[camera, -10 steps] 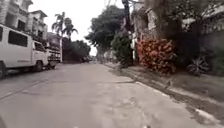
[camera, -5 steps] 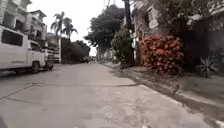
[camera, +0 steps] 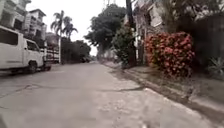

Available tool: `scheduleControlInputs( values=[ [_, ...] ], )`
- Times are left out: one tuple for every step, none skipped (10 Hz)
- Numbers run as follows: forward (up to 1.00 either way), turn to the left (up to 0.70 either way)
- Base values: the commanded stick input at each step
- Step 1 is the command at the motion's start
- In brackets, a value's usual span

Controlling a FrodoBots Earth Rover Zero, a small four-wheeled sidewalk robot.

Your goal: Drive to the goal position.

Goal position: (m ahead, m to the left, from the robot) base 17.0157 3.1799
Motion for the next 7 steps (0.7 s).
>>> scheduleControlInputs(
  values=[
    [0.7,0.04],
    [0.7,0.04],
    [0.7,0.04],
    [0.71,0.04],
    [0.8,0.04],
    [0.85,0.04],
    [0.85,0.04]
  ],
)
